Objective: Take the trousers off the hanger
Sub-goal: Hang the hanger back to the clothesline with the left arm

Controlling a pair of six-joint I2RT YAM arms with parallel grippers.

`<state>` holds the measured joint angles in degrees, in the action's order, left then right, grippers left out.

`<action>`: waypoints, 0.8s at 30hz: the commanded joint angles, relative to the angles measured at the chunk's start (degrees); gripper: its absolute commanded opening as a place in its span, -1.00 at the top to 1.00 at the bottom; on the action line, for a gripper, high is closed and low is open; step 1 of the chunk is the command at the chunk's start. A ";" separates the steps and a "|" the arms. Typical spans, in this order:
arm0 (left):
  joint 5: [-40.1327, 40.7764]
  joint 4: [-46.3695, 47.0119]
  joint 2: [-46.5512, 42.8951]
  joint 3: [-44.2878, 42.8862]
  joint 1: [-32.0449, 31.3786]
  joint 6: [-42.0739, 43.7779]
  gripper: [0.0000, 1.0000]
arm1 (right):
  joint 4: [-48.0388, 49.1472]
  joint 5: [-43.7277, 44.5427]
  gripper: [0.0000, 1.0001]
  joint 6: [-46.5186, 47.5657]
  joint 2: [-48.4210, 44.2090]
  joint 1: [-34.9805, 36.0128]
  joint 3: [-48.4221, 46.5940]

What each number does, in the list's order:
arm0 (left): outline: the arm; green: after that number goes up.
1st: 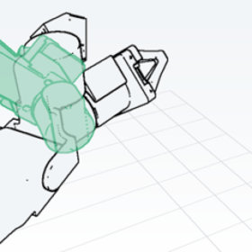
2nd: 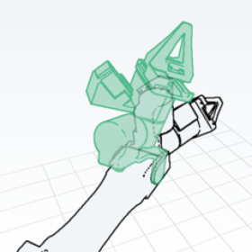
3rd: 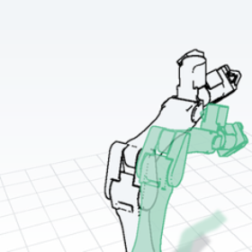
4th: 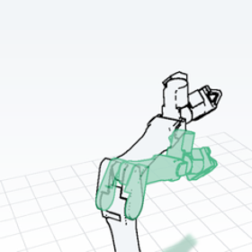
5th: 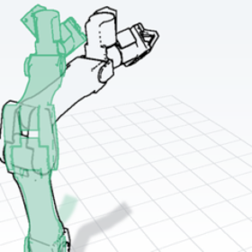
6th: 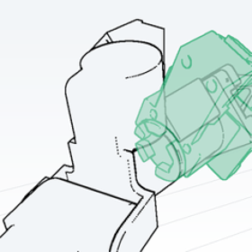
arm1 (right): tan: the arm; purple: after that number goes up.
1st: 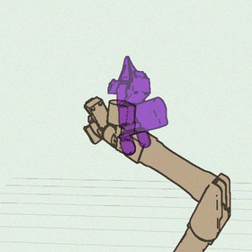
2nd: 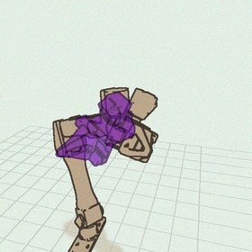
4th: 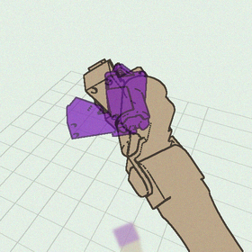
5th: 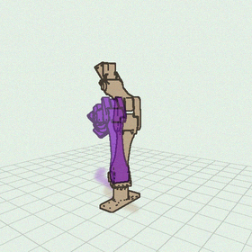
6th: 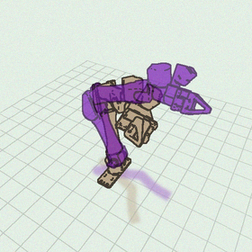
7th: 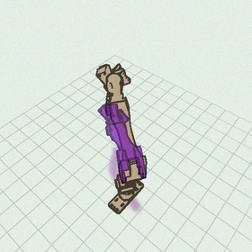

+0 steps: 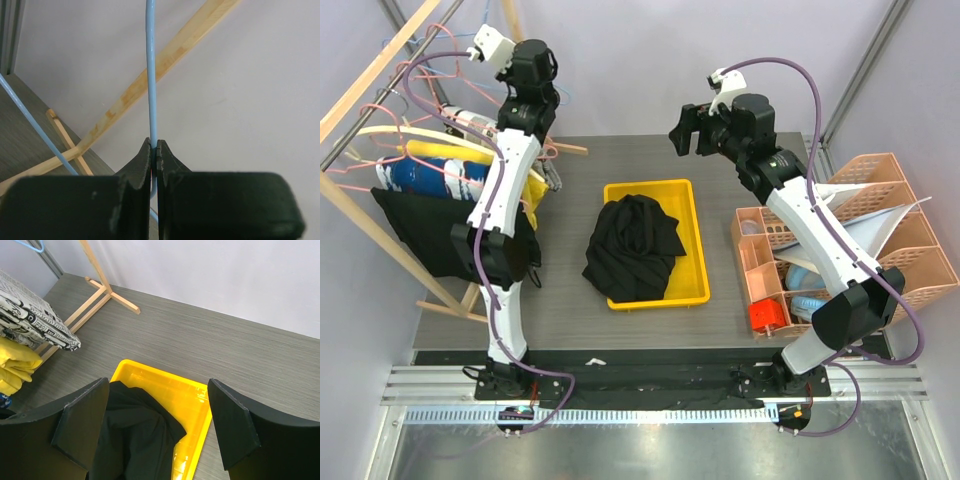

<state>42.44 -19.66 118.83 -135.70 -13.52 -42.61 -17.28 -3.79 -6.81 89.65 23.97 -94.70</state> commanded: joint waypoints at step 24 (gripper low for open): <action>-0.77 -0.29 0.01 -1.41 0.51 -9.25 0.21 | 1.19 -2.79 -0.71 -1.71 -4.83 -0.15 -3.21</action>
<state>43.72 -20.86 121.97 -137.60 -13.34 -49.71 -17.69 -4.86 -6.63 87.61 23.92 -94.96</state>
